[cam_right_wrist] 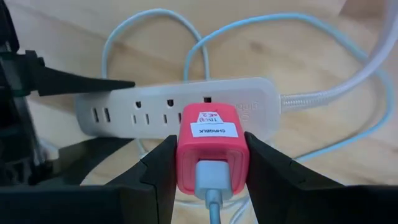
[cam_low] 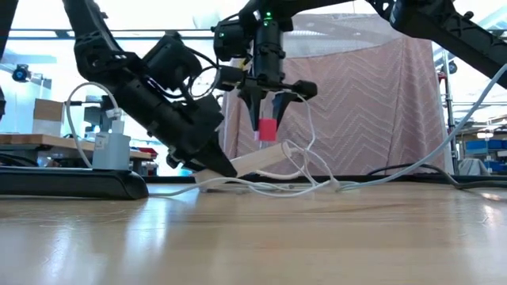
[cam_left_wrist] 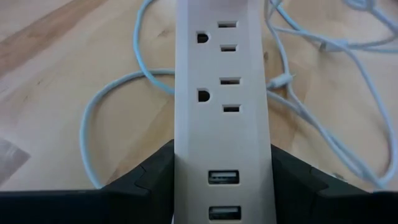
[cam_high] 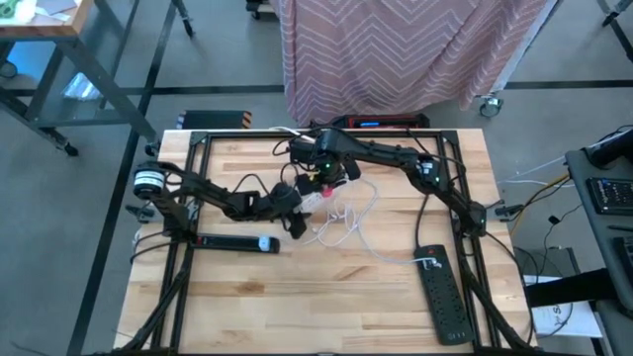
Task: Plug in charger cables
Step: Insert the pink charger adapter into white outlet extension
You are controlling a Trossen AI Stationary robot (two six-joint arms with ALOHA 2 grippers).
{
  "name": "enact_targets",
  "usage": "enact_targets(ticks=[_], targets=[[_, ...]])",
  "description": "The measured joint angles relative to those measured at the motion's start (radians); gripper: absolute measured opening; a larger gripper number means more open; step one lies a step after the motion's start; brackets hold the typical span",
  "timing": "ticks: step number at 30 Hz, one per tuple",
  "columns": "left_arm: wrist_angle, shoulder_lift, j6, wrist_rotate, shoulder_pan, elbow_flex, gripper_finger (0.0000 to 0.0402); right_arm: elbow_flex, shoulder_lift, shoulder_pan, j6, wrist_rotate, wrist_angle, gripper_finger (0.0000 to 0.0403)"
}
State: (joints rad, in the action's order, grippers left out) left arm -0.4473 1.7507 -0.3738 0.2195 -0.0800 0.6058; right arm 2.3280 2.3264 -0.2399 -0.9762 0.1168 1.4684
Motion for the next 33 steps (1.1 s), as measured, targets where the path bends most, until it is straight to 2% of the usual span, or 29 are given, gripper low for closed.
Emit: enact_targets(ticks=[9, 11, 15, 19, 22, 25, 30, 33], targets=[[0.007, 0.043, -0.052, 0.020, -0.009, 0.027, 0.0178, -0.023, 0.007, 0.013, 0.092, -0.156, -0.018, 0.0138], [0.015, 0.043, -0.051, 0.024, -0.009, 0.022, 0.0177, -0.036, 0.023, 0.021, 0.100, -0.160, -0.039, 0.0138], [0.051, 0.044, -0.041, 0.043, -0.009, 0.020, 0.0180, -0.040, 0.036, 0.034, 0.097, -0.083, -0.042, 0.0138], [0.075, 0.040, -0.029, 0.051, -0.011, 0.020, 0.0178, -0.042, 0.018, 0.034, 0.115, -0.081, -0.031, 0.0138], [0.093, 0.040, 0.032, 0.058, -0.013, 0.016, 0.0177, -0.024, -0.021, 0.026, 0.201, -0.110, -0.019, 0.0138], [0.096, 0.032, 0.090, 0.062, 0.002, 0.008, 0.0181, -0.012, -0.050, 0.023, 0.394, -0.181, -0.025, 0.0138], [0.054, 0.025, 0.230, 0.068, 0.058, -0.012, 0.0176, -0.010, -0.081, 0.046, 1.012, -0.180, -0.021, 0.0137], [-0.014, 0.024, 0.334, 0.064, 0.095, -0.049, 0.0176, -0.016, -0.078, 0.075, 1.386, -0.137, -0.010, 0.0137]])
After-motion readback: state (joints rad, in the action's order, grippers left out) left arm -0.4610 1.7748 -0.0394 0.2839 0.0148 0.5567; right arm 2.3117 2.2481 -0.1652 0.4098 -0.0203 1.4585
